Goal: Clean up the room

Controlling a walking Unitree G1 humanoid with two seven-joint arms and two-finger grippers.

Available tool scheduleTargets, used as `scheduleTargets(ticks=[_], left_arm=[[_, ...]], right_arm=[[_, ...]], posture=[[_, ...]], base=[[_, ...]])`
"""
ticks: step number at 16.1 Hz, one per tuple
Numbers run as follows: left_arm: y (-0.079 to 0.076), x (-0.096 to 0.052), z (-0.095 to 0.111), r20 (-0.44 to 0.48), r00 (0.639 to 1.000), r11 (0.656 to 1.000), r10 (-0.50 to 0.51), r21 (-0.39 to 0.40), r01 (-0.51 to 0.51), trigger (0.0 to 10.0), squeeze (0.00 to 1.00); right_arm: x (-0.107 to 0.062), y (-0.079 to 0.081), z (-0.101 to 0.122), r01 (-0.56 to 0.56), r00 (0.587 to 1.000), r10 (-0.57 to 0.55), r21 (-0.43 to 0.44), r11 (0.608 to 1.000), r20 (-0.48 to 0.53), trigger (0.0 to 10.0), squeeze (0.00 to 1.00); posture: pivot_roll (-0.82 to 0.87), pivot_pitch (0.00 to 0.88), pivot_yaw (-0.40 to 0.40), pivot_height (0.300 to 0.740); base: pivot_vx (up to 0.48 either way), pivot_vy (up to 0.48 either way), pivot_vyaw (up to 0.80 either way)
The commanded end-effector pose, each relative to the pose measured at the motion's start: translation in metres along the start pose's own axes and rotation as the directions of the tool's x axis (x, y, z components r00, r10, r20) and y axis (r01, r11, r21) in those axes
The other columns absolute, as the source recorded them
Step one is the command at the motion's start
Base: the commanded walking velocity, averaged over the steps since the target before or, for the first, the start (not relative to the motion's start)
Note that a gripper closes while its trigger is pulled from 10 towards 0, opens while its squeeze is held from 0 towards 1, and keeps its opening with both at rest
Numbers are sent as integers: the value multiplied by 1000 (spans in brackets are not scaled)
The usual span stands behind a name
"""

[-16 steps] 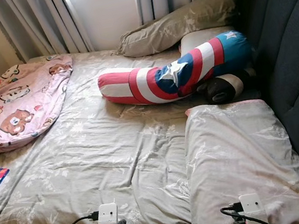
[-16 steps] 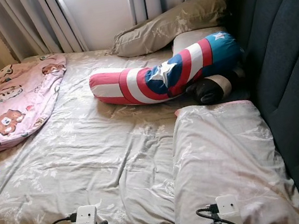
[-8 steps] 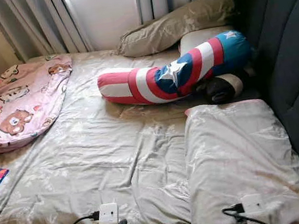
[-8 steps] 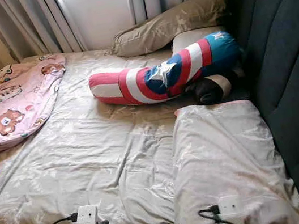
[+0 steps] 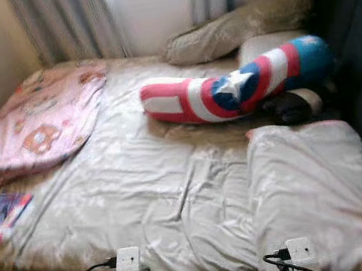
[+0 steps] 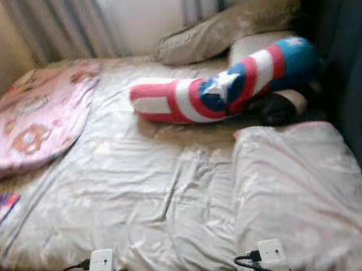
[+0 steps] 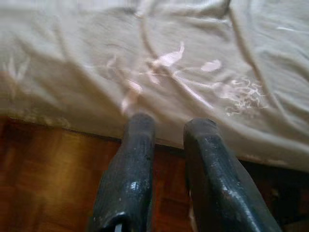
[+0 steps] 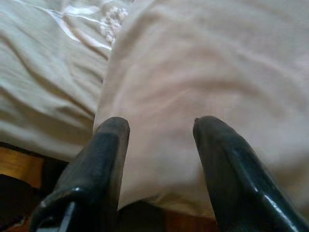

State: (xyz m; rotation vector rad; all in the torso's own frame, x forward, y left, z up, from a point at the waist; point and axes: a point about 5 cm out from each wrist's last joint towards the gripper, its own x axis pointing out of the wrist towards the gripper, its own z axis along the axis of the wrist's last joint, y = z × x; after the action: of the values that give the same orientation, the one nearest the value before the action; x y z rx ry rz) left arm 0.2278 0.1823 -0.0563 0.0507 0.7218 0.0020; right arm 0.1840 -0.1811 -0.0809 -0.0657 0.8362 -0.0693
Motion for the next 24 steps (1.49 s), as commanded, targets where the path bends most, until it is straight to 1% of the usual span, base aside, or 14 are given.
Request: scheduleTargets(ticks=[1,4,10,24], left_arm=[[-4,-1,-5,-26,1000,1000,-15,12,16,10000,0],[-4,-1,-6,-29,999,1000,-13,14,14,10000,0],[-3,-1,-8,-37,999,1000,-13,15,13,10000,0],[-2,-1,-5,-32,999,1000,-8,12,8,10000,0]], right_arm=[[-2,-5,-9,12,999,-12,2,1000,-37,10000,0],[-2,-2,-9,-7,999,7,-9,1000,-39,10000,0],[-2,2,-8,-15,999,15,-4,1000,-36,10000,0],[-2,3,-8,-18,999,18,9,1000,-35,10000,0]], posture=[[-52,22,25,697],[-52,16,26,697],[-52,12,27,697],[-44,38,29,697]], base=[[0,356,0],[0,354,0],[0,351,0],[0,353,0]])
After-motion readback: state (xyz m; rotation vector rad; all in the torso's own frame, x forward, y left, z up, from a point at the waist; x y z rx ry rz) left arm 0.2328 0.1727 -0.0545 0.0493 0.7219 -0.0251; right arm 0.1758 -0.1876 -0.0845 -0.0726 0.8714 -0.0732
